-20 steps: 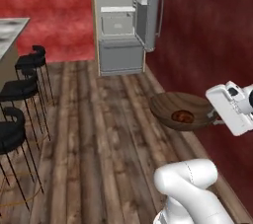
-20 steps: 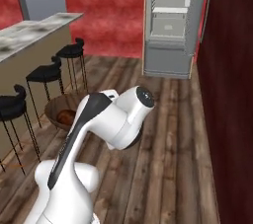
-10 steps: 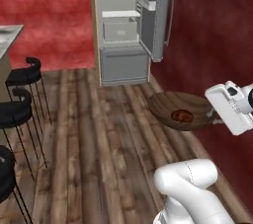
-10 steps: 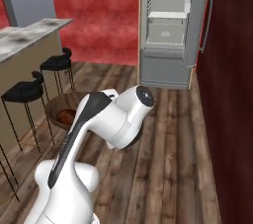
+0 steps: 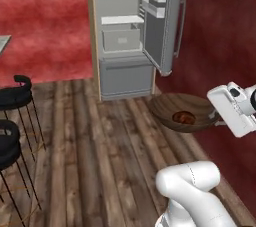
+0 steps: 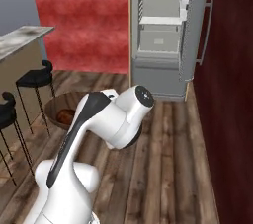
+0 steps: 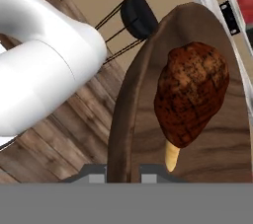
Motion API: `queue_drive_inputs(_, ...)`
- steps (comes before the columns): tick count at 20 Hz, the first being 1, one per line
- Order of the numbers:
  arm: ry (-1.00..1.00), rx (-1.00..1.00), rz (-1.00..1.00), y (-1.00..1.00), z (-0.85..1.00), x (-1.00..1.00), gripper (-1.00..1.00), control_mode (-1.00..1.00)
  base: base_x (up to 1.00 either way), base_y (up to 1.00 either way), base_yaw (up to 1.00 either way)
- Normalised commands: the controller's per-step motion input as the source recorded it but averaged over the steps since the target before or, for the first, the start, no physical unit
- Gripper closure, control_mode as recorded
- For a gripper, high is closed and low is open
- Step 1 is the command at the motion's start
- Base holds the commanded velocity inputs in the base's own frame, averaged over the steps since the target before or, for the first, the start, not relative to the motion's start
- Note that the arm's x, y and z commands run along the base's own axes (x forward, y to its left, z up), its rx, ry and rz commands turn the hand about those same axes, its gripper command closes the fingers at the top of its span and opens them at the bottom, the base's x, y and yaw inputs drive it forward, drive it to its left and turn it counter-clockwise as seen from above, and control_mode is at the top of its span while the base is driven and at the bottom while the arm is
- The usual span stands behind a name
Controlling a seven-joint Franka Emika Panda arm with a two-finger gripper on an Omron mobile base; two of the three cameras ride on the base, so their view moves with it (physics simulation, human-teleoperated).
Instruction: Place one of the steaks on the plate and the other in the bowl. Then place the bowl in the fridge.
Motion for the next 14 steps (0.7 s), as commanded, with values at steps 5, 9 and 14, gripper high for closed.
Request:
queue_drive_inputs(5, 0.00, 0.00, 0.00, 0.00, 0.00, 0.00, 1.00, 1.00, 1.00, 0.14, -0.07)
queue_drive_inputs(9, 0.00, 0.00, 0.00, 0.00, 0.00, 0.00, 1.00, 1.00, 1.00, 0.18, -0.08)
queue_drive_inputs(14, 0.00, 0.00, 0.00, 0.00, 0.00, 0.00, 1.00, 1.00, 1.00, 0.45, 0.00)
